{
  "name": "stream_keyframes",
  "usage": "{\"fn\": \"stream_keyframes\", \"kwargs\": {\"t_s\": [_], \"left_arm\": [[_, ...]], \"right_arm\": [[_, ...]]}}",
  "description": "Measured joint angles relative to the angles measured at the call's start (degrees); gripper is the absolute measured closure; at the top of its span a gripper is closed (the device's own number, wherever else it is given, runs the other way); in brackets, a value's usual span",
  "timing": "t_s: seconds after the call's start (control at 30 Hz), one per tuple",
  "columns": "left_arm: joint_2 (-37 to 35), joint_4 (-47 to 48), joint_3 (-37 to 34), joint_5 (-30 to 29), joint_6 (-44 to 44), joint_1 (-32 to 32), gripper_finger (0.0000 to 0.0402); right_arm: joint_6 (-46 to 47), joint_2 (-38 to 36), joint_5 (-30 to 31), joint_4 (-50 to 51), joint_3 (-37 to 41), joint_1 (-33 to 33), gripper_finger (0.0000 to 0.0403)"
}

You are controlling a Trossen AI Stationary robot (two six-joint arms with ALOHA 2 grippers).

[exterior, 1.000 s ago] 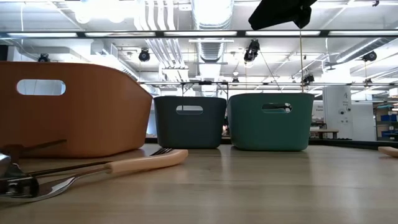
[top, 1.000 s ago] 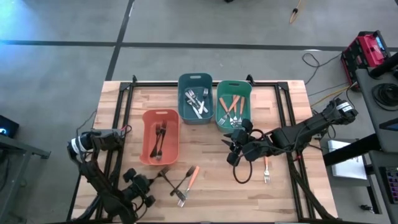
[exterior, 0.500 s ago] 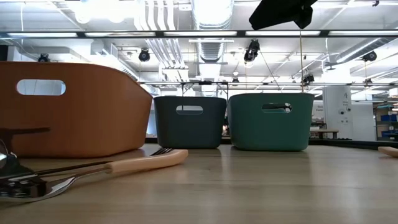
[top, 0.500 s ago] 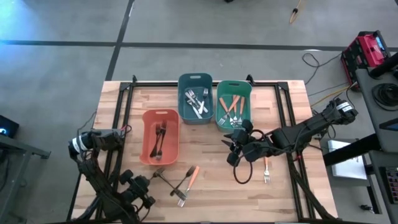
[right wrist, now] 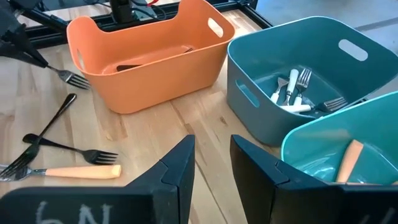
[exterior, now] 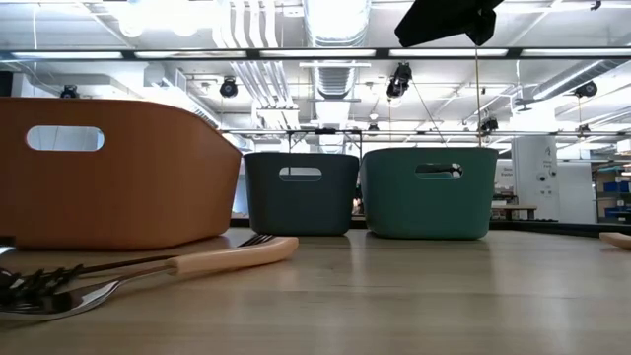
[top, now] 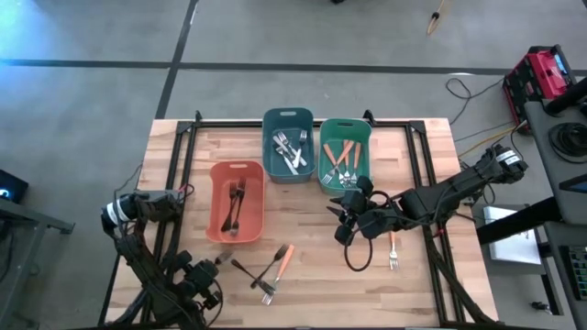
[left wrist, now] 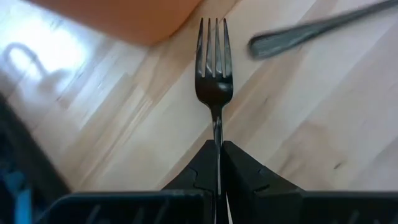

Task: Sort silverware by color (type)
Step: Put the black fork into the orange bin

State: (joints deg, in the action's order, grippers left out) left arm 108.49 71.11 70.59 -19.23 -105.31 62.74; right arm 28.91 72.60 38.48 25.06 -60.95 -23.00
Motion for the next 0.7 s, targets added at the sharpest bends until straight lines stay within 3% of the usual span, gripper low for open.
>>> {"fn": "stream_keyframes", "kwargs": {"t_s": [0.13,0.3,0.53,0.7], "left_arm": [[-0.2,0.3,0.2,3.2,2.1,0.0,0.0401],[-0.4,0.3,4.4,2.8,7.7,0.0,0.0401],[-0.6,6.2,11.3,-5.6,10.2,0.0,0.0401],[-1.3,7.8,14.7,-16.4,13.1,0.1,0.0402]], "right_arm": [[0.0,0.0,0.0,0.0,0.0,0.0,0.031],[0.0,0.0,0.0,0.0,0.0,0.0,0.031],[0.0,0.0,0.0,0.0,0.0,0.0,0.031],[-0.1,0.0,-0.2,0.0,0.0,0.0,0.031]]}}
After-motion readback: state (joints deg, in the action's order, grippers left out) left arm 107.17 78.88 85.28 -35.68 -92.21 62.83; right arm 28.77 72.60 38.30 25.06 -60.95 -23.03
